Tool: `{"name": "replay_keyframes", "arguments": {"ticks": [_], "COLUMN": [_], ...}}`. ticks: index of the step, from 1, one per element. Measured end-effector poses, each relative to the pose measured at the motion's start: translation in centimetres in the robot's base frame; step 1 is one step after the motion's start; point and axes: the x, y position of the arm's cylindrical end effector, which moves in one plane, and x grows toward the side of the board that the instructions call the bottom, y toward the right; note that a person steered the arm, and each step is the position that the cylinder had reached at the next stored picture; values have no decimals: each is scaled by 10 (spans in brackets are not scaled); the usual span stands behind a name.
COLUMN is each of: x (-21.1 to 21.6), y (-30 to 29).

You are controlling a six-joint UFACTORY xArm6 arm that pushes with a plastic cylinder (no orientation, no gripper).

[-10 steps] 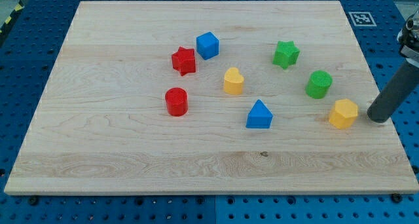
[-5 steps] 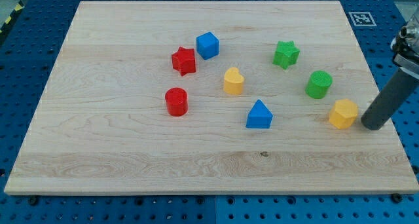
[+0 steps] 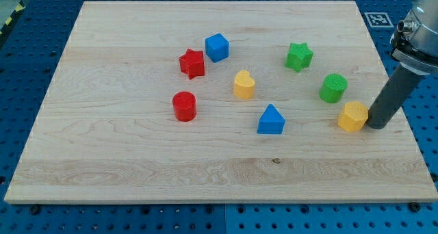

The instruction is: Push yellow hexagon parallel to the blue triangle

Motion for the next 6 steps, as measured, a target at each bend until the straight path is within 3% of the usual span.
{"name": "replay_keyframes", "arguments": {"ticks": [6], "x": [-13], "y": [17]}}
